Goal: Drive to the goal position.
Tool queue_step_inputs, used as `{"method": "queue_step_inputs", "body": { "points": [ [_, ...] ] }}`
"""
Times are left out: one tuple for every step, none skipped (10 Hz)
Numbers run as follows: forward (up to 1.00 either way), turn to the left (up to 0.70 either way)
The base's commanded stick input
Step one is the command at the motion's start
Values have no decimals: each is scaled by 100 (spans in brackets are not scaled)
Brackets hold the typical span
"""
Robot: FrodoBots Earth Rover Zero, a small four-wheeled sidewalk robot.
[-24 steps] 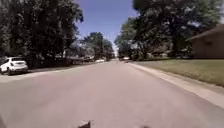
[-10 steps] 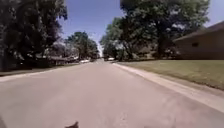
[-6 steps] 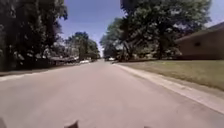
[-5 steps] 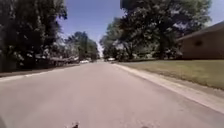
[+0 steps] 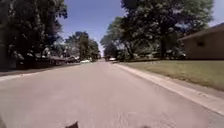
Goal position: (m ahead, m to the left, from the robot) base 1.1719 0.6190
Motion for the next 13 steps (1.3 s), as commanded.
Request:
{"method": "queue_step_inputs", "body": {
  "points": [
    [70,0],
    [70,0],
    [70,0],
    [70,0],
    [70,0],
    [70,0],
    [70,0],
    [70,0],
    [70,0],
    [70,0],
    [70,0],
    [70,0],
    [70,0]
  ]
}}
